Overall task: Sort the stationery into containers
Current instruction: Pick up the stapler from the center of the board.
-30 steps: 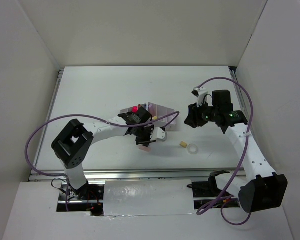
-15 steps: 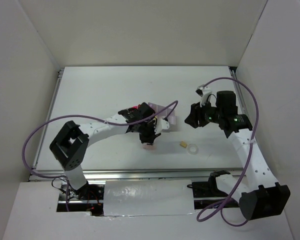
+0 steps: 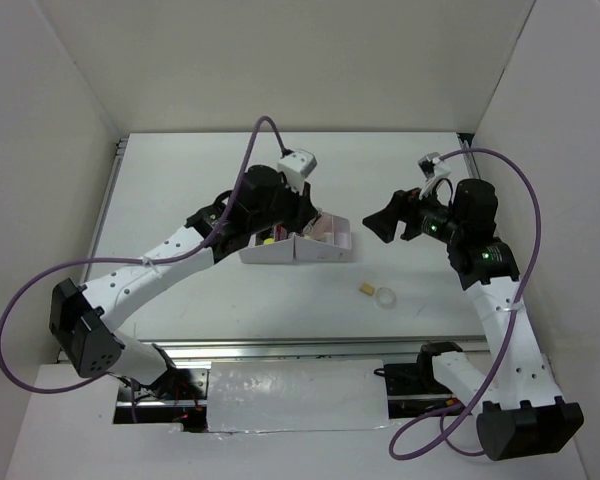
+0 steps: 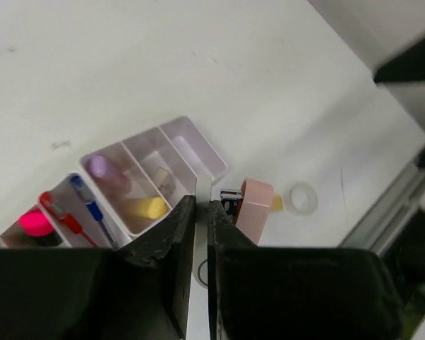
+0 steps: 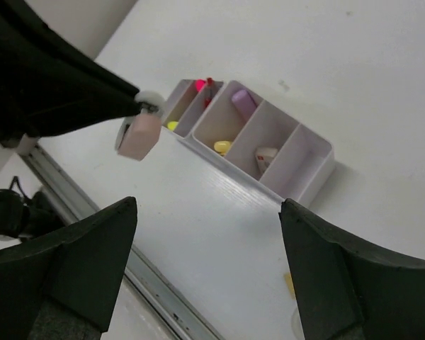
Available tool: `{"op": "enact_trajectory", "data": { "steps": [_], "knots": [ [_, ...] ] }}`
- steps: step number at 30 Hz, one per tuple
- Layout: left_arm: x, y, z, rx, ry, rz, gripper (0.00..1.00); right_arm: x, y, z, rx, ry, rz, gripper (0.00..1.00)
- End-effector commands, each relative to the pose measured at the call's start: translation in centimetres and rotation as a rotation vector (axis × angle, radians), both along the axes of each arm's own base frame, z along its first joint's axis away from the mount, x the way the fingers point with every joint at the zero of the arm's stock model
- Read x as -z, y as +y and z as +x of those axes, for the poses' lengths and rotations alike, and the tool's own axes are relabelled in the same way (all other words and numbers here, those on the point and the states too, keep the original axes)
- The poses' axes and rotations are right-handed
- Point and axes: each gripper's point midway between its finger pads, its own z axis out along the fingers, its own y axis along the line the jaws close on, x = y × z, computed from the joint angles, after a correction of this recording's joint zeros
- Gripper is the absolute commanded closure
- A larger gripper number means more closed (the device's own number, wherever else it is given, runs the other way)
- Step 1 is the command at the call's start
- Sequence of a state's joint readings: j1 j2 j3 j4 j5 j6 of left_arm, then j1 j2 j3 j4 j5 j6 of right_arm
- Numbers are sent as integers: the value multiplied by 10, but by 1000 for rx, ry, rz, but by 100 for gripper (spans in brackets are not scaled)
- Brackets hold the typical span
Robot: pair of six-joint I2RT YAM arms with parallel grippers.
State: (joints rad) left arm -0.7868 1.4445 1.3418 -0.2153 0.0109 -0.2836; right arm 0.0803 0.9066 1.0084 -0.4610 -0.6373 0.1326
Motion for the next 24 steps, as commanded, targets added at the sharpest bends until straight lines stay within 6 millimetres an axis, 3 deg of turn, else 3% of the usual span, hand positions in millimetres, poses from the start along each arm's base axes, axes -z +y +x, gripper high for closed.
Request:
{"op": "enact_trajectory", "data": {
  "steps": [1,3,12,16,24],
  "knots": [
    [-44,17,34,-264,16,-191,100,-45,23,3,-57,-48,147,11],
    [-55,18,39,-285,13,-214,100,-45,39,5,-108,-6,172,4],
    [-58,8,43,-287,20,-230,100,-44,89,23,-180,171,289,5],
    [-60,4,42,-269,22,-240,100,-49,103,28,-229,204,334,8],
    [-65,-6,38,-224,12,-248,100,-33,118,36,-244,267,324,14]
  ]
}}
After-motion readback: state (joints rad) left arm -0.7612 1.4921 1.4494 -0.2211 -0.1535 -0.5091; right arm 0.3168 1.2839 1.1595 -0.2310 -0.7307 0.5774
